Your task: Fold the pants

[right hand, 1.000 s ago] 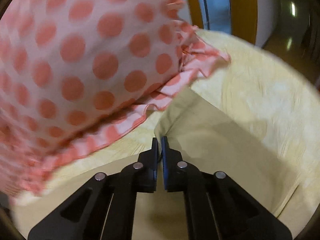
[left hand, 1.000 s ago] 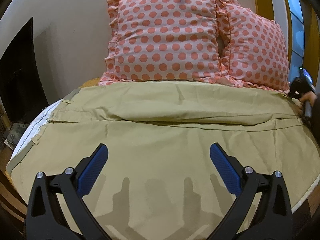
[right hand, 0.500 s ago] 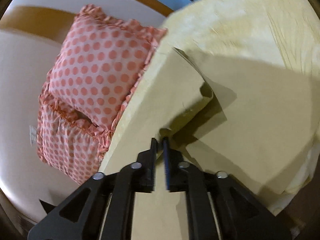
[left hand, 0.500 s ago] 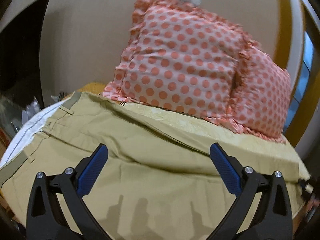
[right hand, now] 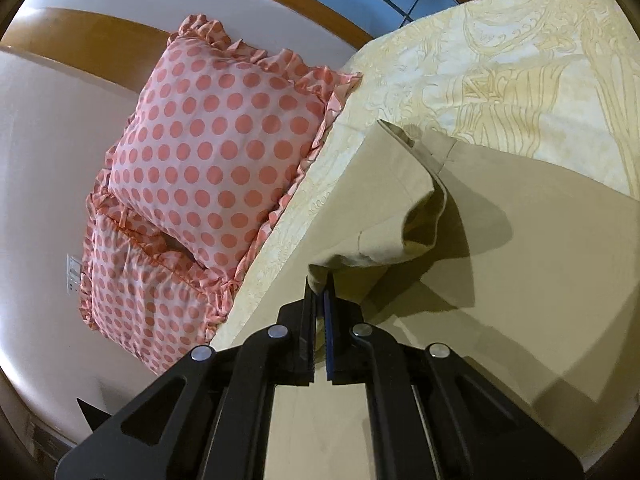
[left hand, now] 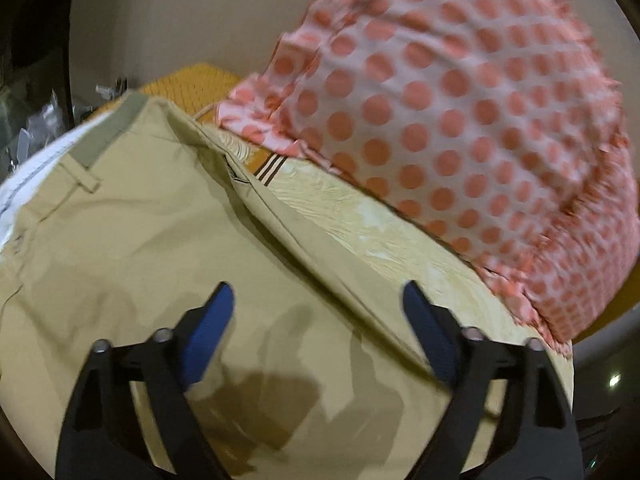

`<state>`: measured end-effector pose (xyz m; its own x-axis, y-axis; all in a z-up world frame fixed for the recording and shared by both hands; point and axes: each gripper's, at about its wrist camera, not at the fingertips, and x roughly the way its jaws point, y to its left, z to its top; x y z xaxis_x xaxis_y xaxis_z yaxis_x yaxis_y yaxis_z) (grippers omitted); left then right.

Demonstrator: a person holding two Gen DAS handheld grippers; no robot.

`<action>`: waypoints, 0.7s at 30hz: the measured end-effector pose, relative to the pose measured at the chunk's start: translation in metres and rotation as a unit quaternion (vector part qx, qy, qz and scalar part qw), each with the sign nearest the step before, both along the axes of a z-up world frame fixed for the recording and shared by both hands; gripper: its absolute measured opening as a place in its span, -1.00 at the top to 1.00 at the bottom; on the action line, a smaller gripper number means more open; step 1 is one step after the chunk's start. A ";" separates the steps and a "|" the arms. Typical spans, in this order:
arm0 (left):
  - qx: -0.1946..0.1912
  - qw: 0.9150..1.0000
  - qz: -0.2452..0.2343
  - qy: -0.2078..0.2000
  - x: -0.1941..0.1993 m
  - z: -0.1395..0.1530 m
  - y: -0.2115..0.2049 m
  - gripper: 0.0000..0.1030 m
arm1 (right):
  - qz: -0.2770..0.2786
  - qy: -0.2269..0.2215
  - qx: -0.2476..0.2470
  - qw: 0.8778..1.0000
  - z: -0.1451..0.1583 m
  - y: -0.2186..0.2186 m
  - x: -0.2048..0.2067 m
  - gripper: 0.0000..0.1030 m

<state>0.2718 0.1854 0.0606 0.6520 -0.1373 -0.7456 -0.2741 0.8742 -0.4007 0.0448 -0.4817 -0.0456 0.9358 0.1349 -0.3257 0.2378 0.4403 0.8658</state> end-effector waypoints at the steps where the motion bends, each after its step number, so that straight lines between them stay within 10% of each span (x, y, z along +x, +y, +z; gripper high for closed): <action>1: -0.003 1.000 0.005 0.016 0.012 -0.007 0.003 -0.41 | 0.000 -0.001 0.001 1.000 -0.001 -0.001 0.000 0.93; 4: -0.004 0.998 0.034 0.047 0.037 -0.025 0.011 0.04 | 0.000 -0.001 -0.004 1.000 0.000 -0.001 0.003 0.93; 5: 0.005 0.998 0.039 0.041 0.039 -0.024 0.012 0.75 | 0.000 -0.002 -0.006 1.000 0.003 -0.001 0.004 0.93; 6: -0.019 0.998 0.020 0.049 0.044 -0.027 0.013 0.95 | 0.000 -0.005 -0.008 1.000 0.005 -0.002 0.005 0.93; 15: -0.025 0.996 -0.006 -0.086 -0.125 0.041 0.021 0.95 | -0.023 -0.047 -0.053 0.997 0.038 -0.010 -0.047 0.93; 21: -0.030 0.996 0.019 -0.083 -0.270 0.010 0.019 0.94 | -0.034 -0.020 -0.049 0.998 0.007 -0.009 -0.093 0.93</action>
